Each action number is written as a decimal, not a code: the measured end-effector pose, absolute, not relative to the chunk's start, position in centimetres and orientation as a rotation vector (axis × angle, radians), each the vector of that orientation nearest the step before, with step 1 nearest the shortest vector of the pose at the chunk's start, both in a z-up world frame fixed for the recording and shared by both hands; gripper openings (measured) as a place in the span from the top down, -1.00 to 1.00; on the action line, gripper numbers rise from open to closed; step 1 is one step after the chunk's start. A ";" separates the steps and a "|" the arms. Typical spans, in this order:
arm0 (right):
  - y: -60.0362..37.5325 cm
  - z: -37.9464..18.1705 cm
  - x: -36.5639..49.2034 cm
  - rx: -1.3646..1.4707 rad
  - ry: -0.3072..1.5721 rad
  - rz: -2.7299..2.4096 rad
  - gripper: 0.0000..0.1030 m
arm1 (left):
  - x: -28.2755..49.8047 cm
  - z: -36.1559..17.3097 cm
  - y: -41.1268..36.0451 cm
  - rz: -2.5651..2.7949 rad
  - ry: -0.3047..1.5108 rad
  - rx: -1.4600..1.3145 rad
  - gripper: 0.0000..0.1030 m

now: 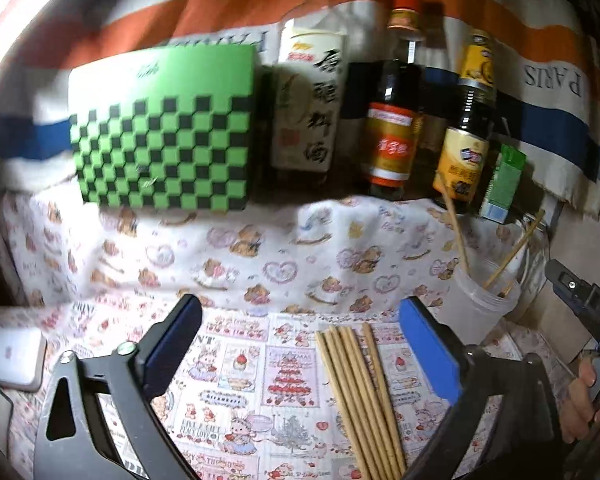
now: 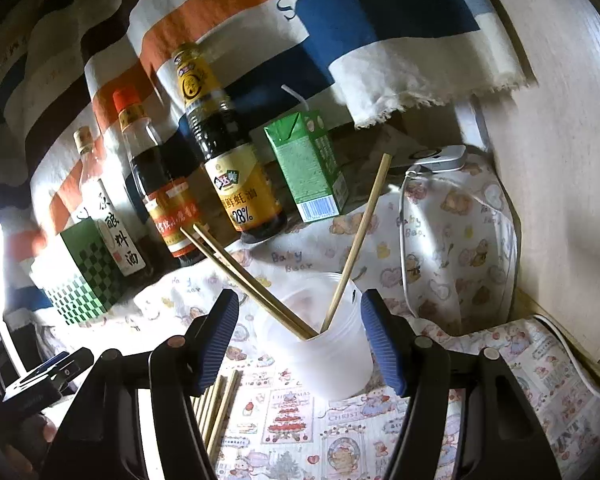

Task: Organize utensils
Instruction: 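Move both open grippers back over the chopstick bundle on the table, then grasp a chopstick with the left gripper and lift it from the bundle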

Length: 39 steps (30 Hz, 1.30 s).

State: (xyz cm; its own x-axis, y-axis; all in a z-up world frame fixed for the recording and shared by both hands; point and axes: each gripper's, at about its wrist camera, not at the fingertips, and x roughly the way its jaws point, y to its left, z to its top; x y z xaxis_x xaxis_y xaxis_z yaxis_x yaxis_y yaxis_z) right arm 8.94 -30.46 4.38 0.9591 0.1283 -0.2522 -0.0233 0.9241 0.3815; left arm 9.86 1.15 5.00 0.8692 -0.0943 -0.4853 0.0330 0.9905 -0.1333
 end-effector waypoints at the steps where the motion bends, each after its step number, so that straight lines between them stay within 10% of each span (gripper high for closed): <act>1: -30.2 4.3 8.9 0.378 0.279 0.081 -0.32 | 10.0 4.6 1.3 -0.072 0.534 -0.126 -0.95; 16: -28.1 3.0 10.0 0.294 0.333 0.068 -0.40 | 13.6 -0.3 3.6 -0.083 0.719 -0.230 -0.94; 31: -28.4 2.3 11.0 0.282 0.359 0.033 -0.45 | 21.2 -1.6 -3.5 -0.108 1.093 -0.063 0.39; 39: -29.1 1.8 11.7 0.319 0.393 0.038 -0.48 | 22.0 -3.9 -6.0 -0.092 1.147 -0.039 0.55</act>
